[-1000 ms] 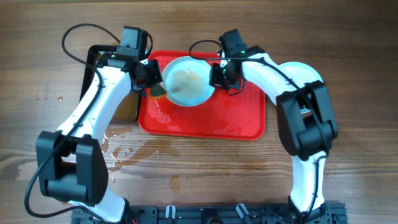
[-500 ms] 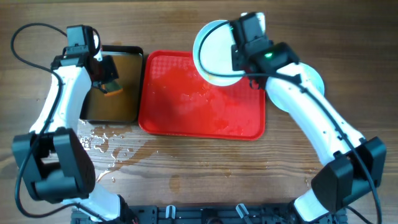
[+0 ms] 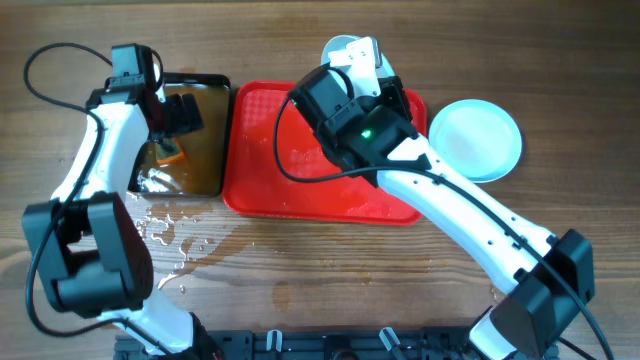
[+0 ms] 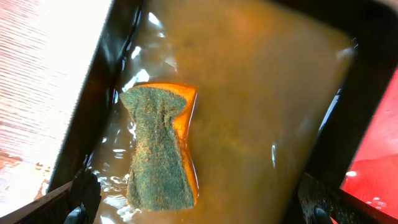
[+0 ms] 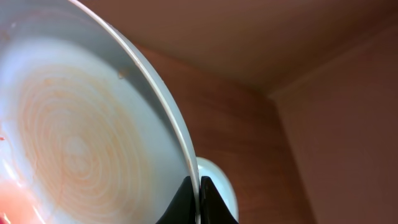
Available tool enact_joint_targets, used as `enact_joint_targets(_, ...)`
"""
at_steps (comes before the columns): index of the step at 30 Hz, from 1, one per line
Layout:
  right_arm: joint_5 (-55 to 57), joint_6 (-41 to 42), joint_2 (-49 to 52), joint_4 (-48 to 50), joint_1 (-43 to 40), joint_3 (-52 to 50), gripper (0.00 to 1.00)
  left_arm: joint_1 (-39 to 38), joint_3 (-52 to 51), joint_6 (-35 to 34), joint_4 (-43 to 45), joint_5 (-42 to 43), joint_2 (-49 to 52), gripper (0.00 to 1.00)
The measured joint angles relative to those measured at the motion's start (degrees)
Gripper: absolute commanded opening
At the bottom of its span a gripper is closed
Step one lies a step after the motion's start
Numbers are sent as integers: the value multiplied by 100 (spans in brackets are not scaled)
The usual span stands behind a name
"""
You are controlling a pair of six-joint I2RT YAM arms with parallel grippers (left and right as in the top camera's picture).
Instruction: Clean dirty plates on tray and stack at the side
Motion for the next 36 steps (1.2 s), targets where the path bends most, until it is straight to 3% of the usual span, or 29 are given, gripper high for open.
enact_joint_targets(9, 1449, 22, 0, -13, 350, 0, 4, 0, 17, -219, -372, 487, -1292, 100)
enact_joint_targets(24, 1381, 647, 0, -352, 448, 0, 4, -625, 15, -396, -673, 907, -1287, 100)
enact_joint_targets(36, -1958, 1305, -35, -719, -256, 0, 4, -1058, 15, -787, -625, 909, -1287, 100)
